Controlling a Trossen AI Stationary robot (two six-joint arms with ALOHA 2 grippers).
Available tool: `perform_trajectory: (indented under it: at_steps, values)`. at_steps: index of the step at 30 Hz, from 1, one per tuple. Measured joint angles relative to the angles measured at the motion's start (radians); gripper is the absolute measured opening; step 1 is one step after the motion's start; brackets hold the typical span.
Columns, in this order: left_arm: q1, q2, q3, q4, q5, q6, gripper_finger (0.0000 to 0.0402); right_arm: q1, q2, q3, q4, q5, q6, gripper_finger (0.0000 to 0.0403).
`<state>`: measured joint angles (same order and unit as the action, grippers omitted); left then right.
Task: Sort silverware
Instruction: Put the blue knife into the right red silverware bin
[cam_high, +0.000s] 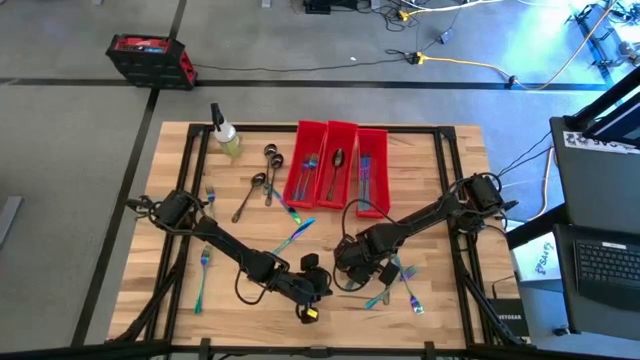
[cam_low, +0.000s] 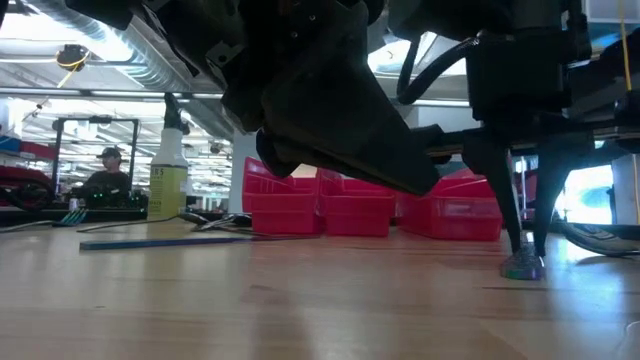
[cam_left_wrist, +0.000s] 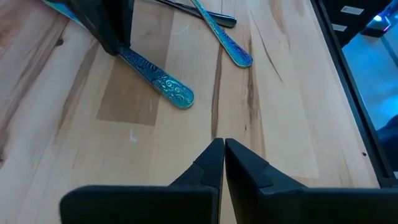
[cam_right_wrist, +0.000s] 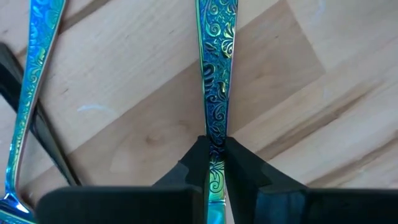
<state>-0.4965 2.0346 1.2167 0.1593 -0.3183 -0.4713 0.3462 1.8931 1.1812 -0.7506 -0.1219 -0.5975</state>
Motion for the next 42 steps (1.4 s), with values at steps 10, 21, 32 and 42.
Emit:
perform_trajectory:
  at_steps: [10, 21, 32, 42]
  values:
    - [0.000, 0.000, -0.001, -0.047, 0.000, -0.023, 0.0000, 0.000, -0.003, 0.002, -0.006, 0.001, 0.004, 0.0018]
    - [0.037, 0.015, -0.001, -0.059, -0.024, -0.367, 0.0022, 0.000, -0.004, 0.003, -0.008, 0.002, 0.016, 0.0018]
    - [0.039, 0.027, 0.000, -0.035, -0.047, -0.440, 0.0207, 0.000, -0.005, 0.003, -0.009, 0.003, 0.017, 0.0018]
    - [0.052, 0.110, 0.002, 0.111, -0.067, -0.591, 0.0278, 0.000, -0.006, 0.004, -0.009, 0.026, 0.017, 0.0018]
